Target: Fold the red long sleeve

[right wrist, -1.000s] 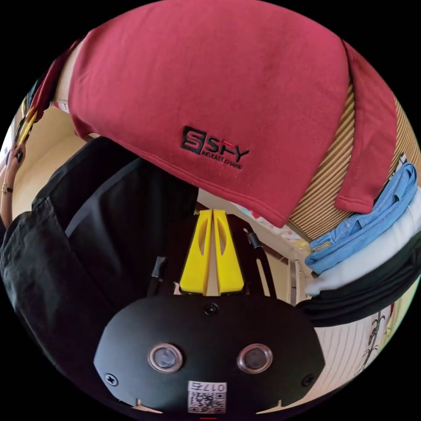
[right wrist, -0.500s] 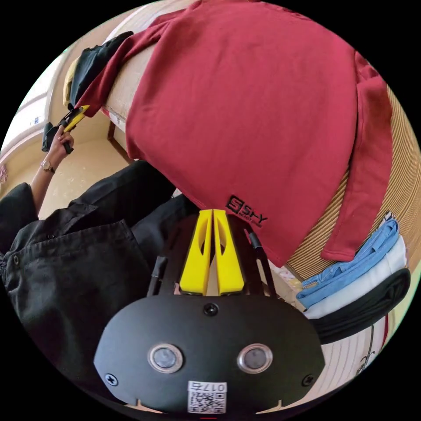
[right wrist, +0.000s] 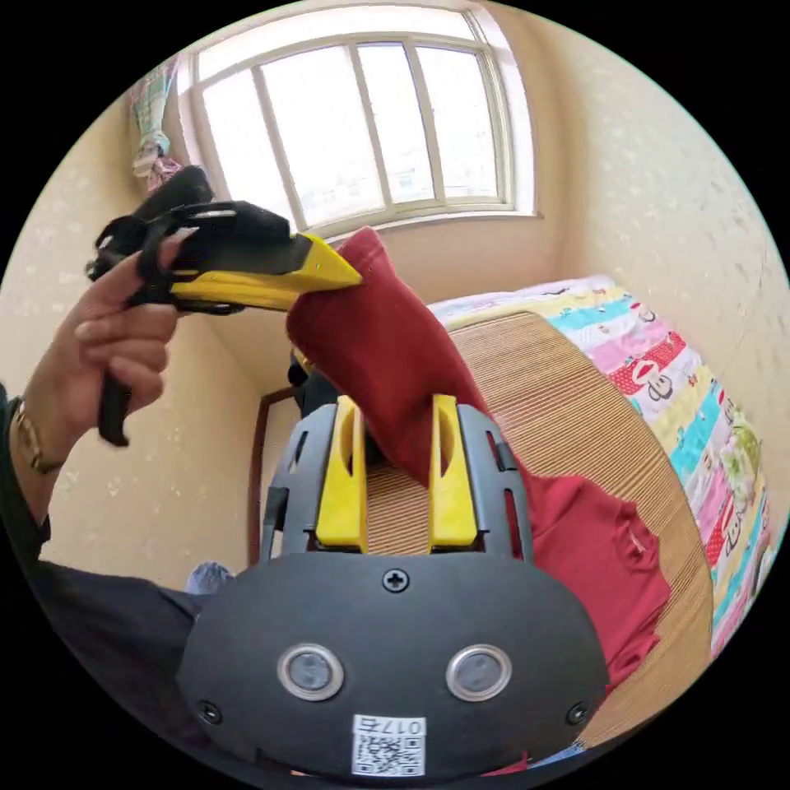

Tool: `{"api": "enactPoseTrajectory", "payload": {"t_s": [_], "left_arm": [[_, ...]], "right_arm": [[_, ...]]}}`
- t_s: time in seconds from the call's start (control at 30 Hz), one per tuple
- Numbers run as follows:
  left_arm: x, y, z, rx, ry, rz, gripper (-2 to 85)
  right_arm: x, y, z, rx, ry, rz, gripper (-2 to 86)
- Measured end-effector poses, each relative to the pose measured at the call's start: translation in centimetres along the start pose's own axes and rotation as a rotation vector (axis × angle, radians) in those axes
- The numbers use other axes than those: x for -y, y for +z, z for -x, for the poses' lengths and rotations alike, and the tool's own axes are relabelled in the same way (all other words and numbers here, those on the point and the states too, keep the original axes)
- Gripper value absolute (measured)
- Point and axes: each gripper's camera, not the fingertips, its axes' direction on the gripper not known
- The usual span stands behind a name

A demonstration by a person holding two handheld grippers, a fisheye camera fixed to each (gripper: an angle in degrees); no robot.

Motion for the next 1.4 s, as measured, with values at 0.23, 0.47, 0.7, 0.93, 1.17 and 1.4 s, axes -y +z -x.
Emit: {"api": "enactPoseTrajectory", "payload": {"t_s": [0.23, 0.47, 0.7, 0.93, 1.17, 1.4], "left_arm": [[-0.6, 4.4, -2.6, 0.039, 0.063, 0.008, 9.9], [-6.7, 24.5, 3.0, 0.305, 0.032, 0.515, 12.8], [-12.5, 36.6, 7.8, 0.502, -0.032, 0.843, 6.3], [-9.0, 31.0, 7.2, 0.679, -0.099, 0.799, 3.2], [-8.1, 27.1, 6.9, 0.600, -0.231, 0.748, 4.7], [-8.2, 27.9, 3.9, 0.625, -0.200, 0.772, 4.6]], "right_arm": [[-5.6, -10.2, -27.0, 0.063, 0.589, -0.316, 5.2], [-32.3, -8.9, -47.9, -0.137, 1.089, 0.256, 10.0], [-42.3, -12.6, -36.8, -0.089, 0.974, 0.581, 7.1], [-44.2, -17.6, -32.9, 0.145, 1.351, 0.366, 7.0], [-56.1, -24.9, -37.1, 0.111, 2.187, -0.627, 10.4], [-49.1, -27.1, -42.8, 0.178, 2.077, -0.872, 3.9]]}}
